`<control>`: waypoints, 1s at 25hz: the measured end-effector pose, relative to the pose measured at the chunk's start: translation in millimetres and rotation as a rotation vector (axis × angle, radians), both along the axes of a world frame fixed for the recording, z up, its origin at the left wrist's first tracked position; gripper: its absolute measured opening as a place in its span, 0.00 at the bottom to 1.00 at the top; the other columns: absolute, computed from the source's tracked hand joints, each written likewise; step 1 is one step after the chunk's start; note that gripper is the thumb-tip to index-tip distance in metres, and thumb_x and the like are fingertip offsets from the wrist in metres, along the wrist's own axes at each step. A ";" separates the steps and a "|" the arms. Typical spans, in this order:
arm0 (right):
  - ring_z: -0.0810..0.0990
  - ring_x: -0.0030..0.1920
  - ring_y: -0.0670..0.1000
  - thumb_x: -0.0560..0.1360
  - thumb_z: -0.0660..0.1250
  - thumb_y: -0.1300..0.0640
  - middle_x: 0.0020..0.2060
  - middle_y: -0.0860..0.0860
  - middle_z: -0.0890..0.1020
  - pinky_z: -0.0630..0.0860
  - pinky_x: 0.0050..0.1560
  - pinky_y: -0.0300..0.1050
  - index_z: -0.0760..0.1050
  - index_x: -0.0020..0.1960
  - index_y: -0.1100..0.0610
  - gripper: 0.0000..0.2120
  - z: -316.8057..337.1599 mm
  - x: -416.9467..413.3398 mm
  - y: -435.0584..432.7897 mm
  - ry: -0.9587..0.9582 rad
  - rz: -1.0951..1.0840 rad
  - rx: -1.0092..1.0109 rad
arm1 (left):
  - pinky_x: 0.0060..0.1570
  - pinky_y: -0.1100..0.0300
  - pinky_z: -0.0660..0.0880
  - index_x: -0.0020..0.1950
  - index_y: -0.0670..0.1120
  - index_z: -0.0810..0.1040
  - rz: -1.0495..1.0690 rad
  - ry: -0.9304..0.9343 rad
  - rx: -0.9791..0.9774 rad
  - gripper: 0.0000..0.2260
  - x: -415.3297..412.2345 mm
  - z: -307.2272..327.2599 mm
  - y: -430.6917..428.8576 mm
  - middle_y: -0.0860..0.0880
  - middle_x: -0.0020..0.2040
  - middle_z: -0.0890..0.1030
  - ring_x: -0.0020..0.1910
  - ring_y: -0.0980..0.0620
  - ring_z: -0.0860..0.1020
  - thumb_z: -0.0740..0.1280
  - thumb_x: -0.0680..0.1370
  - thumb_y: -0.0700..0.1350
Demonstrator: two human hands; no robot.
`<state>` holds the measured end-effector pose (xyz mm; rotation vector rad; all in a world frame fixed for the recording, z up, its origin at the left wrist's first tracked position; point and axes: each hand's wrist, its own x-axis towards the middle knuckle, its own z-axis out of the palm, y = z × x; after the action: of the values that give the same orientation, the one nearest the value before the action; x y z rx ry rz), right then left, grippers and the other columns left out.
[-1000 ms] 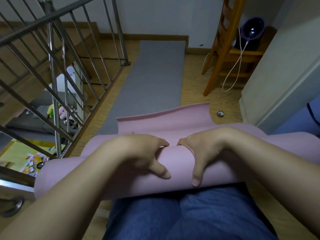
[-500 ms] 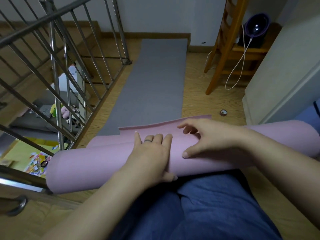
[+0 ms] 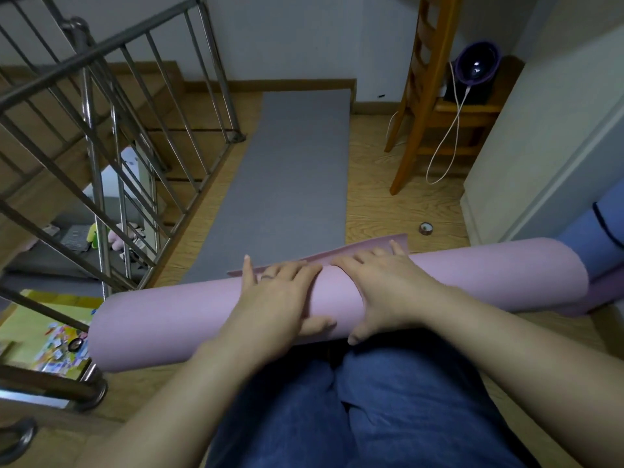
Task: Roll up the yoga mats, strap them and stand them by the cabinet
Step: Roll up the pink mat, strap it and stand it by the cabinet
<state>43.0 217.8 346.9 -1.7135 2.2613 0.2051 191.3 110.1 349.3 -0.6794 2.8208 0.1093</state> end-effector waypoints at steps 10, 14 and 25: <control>0.74 0.60 0.50 0.56 0.79 0.37 0.62 0.45 0.75 0.67 0.66 0.50 0.64 0.69 0.45 0.46 43.7 -7.4 -19.2 -0.253 0.014 0.276 | 0.69 0.38 0.54 0.73 0.54 0.55 -0.106 -0.049 -0.086 0.44 9.8 19.9 5.6 0.48 0.65 0.72 0.62 0.43 0.73 0.69 0.63 0.67; 0.75 0.57 0.48 0.59 0.78 0.39 0.60 0.44 0.76 0.72 0.62 0.45 0.65 0.68 0.46 0.42 53.7 9.6 2.3 -0.334 0.073 0.477 | 0.61 0.47 0.66 0.67 0.56 0.62 -0.169 -0.143 0.076 0.39 20.9 26.3 25.0 0.50 0.59 0.76 0.56 0.45 0.76 0.71 0.61 0.68; 0.65 0.65 0.57 0.61 0.74 0.35 0.67 0.54 0.65 0.63 0.66 0.57 0.48 0.76 0.57 0.56 12.5 36.4 27.0 0.136 0.151 0.033 | 0.66 0.54 0.68 0.74 0.55 0.63 -0.007 -0.477 0.631 0.35 -32.3 33.1 -38.7 0.54 0.65 0.75 0.62 0.51 0.74 0.71 0.70 0.62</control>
<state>79.4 244.8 359.4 -1.9073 2.2076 0.4004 159.0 71.4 382.4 -0.4623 2.1504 0.6976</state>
